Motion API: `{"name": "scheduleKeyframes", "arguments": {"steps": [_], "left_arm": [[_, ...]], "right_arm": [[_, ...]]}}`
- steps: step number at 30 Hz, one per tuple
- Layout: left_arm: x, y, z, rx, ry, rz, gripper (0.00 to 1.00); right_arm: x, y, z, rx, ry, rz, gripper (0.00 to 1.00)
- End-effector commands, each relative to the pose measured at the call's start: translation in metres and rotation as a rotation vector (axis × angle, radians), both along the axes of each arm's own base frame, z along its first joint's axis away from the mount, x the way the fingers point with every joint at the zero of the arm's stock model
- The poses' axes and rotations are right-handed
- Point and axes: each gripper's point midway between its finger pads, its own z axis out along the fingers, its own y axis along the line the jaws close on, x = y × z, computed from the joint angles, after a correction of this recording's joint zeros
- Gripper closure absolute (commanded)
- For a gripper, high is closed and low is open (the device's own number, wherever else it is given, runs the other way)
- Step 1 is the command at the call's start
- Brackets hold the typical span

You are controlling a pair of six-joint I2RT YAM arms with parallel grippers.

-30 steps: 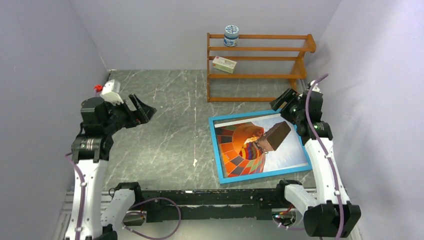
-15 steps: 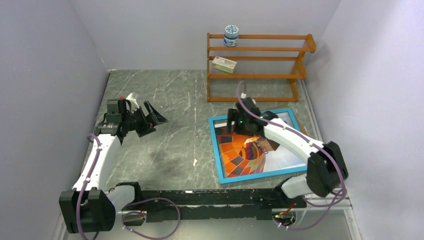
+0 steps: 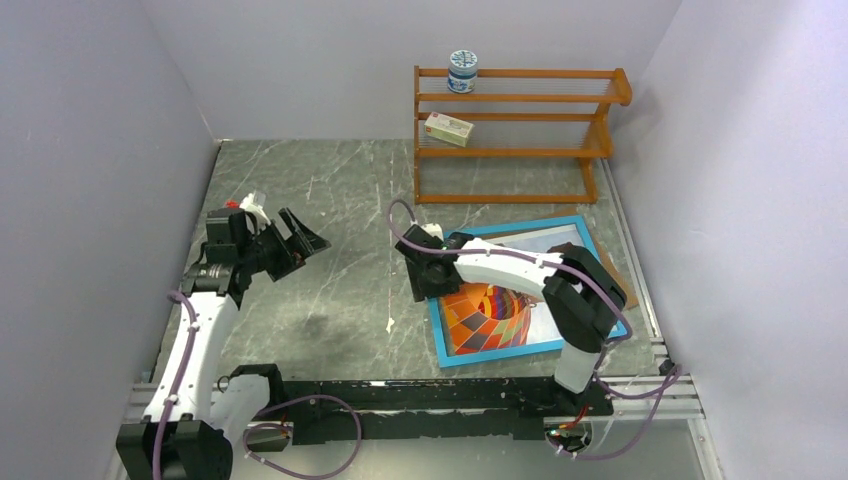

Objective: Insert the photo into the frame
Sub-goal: Turn over the photo frame at the center of the board.

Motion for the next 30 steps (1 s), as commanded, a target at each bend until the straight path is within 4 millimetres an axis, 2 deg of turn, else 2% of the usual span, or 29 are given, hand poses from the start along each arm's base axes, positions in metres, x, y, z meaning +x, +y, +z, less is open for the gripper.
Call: {"name": "scheduleKeyframes", "arguments": {"steps": [1,7,10,13,16,23,30], "left_arm": [[-0.007,-0.003,-0.007,-0.021,0.025,0.002,0.09],[-0.013,-0.021,-0.013,-0.133,0.058,-0.065,0.09],[-0.017,-0.031,-0.017,-0.202,0.072,-0.097,0.09],[-0.020,-0.043,-0.020,-0.281,0.066,-0.139,0.08],[-0.026,-0.057,-0.028,-0.343,0.084,-0.173,0.08],[-0.041,-0.104,-0.060,-0.268,0.140,-0.270,0.08],[-0.052,-0.168,-0.059,-0.348,0.067,-0.430,0.08]], "right_arm": [[0.001,0.004,0.001,-0.042,-0.003,-0.005,0.49],[-0.002,0.007,-0.011,-0.042,0.018,-0.004,0.61],[0.000,0.009,-0.010,-0.038,0.010,-0.003,0.65],[0.002,0.011,-0.005,-0.022,-0.005,-0.009,0.74],[0.005,0.013,0.013,0.018,-0.039,-0.021,0.79],[0.011,0.018,0.066,0.140,-0.132,-0.037,0.81],[0.015,0.023,0.093,0.249,-0.159,-0.071,0.80]]}}
